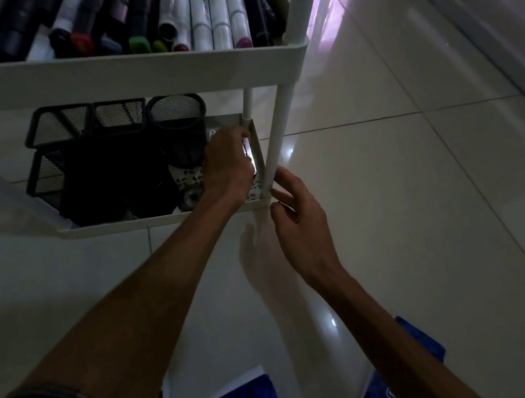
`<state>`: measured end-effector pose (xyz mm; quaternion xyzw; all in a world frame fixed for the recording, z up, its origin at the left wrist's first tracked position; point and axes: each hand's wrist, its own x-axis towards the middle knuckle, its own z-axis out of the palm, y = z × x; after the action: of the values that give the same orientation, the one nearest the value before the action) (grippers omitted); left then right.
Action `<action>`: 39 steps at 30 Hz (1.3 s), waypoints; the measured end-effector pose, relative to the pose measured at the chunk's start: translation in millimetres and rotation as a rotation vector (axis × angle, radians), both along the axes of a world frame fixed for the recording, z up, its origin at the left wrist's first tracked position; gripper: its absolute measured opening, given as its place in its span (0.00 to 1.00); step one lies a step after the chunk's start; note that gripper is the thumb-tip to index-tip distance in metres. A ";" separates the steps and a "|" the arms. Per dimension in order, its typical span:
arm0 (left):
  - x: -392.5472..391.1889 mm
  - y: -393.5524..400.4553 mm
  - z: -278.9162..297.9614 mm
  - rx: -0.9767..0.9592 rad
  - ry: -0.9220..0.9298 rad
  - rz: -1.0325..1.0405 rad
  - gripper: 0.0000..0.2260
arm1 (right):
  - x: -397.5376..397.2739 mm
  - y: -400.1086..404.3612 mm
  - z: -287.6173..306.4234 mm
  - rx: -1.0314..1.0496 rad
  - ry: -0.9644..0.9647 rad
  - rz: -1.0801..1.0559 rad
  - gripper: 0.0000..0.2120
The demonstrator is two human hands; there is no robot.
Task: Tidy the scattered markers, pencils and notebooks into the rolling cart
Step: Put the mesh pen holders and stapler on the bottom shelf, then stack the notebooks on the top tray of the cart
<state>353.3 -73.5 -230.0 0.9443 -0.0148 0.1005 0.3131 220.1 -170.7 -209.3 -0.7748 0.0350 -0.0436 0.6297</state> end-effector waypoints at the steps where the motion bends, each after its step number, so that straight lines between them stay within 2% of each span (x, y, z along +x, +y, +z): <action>1: -2.5 1.0 -1.6 -0.005 -0.008 0.005 0.15 | -0.1 -0.1 -0.1 0.002 0.000 0.002 0.22; 7: -14.0 18.7 -14.0 0.088 -0.013 -0.128 0.16 | 0.4 -0.1 -0.5 0.004 0.009 0.004 0.23; 9: -14.2 23.9 -15.9 0.173 -0.013 -0.164 0.18 | 0.5 0.9 -0.7 0.002 0.014 -0.011 0.23; 12: -12.8 23.8 -13.4 0.294 -0.037 -0.159 0.17 | 0.2 1.3 0.2 0.000 0.017 -0.012 0.23; 15: -13.4 17.6 -6.5 0.332 -0.038 -0.118 0.16 | -0.5 0.7 2.1 -0.008 0.024 -0.001 0.23; 19: -20.5 15.3 -4.6 0.284 -0.032 -0.146 0.17 | -2.6 -1.4 3.2 -0.031 0.032 0.014 0.24; 26: -76.2 44.7 13.2 0.004 -0.151 -0.204 0.15 | -34.8 -6.3 4.9 -0.152 0.123 -0.007 0.24; 31: -137.5 93.2 27.1 0.084 -0.113 -0.272 0.14 | -78.5 3.0 10.8 -0.233 0.189 -0.007 0.22; 35: -188.8 130.4 26.0 0.009 0.076 -0.062 0.14 | -122.3 24.2 13.6 -0.316 0.237 0.102 0.21; 37: -215.9 144.6 20.1 0.020 0.183 0.098 0.21 | -141.6 34.2 15.4 -0.432 0.322 0.255 0.26; 39: -240.5 152.7 17.9 0.002 0.326 0.249 0.32 | -156.0 40.6 13.4 -0.638 0.362 0.424 0.35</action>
<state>112.8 79.2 -212.1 0.9428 0.1530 -0.0155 0.2957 64.1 -130.1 -196.0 -0.9162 -0.0301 0.2150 0.3368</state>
